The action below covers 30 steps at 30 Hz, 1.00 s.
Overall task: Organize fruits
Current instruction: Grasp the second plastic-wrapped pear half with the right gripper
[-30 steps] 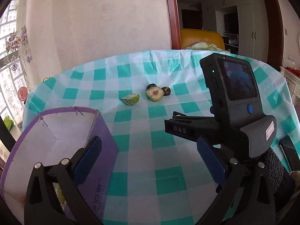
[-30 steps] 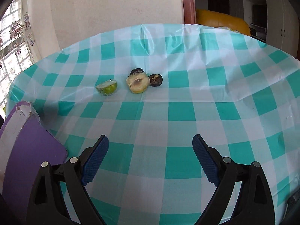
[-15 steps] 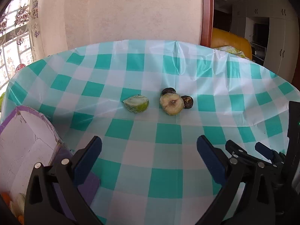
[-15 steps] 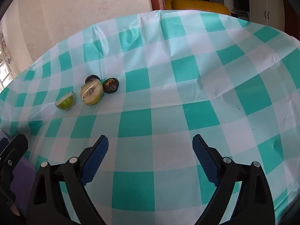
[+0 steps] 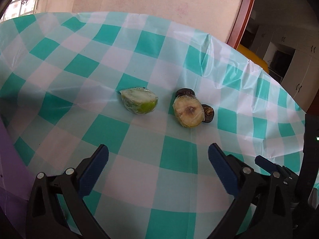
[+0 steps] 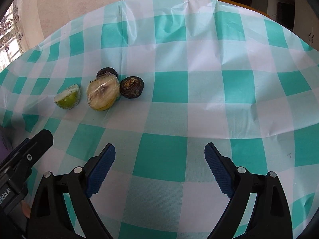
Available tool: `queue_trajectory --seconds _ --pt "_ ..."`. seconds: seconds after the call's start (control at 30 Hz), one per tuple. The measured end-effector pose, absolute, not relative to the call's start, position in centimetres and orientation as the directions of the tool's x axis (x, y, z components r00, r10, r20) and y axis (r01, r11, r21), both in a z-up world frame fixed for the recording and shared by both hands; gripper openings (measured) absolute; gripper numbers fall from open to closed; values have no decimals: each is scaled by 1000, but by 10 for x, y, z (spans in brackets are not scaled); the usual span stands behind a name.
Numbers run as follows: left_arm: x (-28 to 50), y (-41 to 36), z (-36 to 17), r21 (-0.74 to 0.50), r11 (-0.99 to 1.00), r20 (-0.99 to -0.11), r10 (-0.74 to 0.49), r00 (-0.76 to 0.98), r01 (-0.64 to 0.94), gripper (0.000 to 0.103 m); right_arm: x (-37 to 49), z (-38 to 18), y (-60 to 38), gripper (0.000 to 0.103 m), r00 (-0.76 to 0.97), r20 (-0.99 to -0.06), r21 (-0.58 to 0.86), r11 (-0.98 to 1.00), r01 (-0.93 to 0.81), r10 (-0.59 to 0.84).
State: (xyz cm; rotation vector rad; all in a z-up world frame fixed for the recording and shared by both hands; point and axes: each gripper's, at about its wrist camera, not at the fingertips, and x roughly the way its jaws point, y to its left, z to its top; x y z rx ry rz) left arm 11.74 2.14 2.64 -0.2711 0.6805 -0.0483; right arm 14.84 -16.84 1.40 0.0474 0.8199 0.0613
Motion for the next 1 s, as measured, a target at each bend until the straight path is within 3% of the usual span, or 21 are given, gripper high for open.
queue_trajectory --seconds 0.1,0.23,0.4,0.67,1.0 --pt "119 26 24 -315 949 -611 -186 770 -21 101 171 13 -159 85 661 -729 116 984 -133 176" --pt "121 27 22 -328 944 -615 -192 765 -27 98 200 16 -136 73 654 -719 97 965 -244 237" --pt "120 26 21 -331 943 -611 -197 767 -21 99 224 24 -117 73 665 -681 81 934 -348 307" --pt "119 17 24 -308 951 -612 -222 759 30 99 241 24 -77 75 645 -704 -93 861 -499 297" --pt "110 -16 40 -241 952 -577 -296 761 188 99 237 16 -38 77 625 -765 -347 718 -603 154"
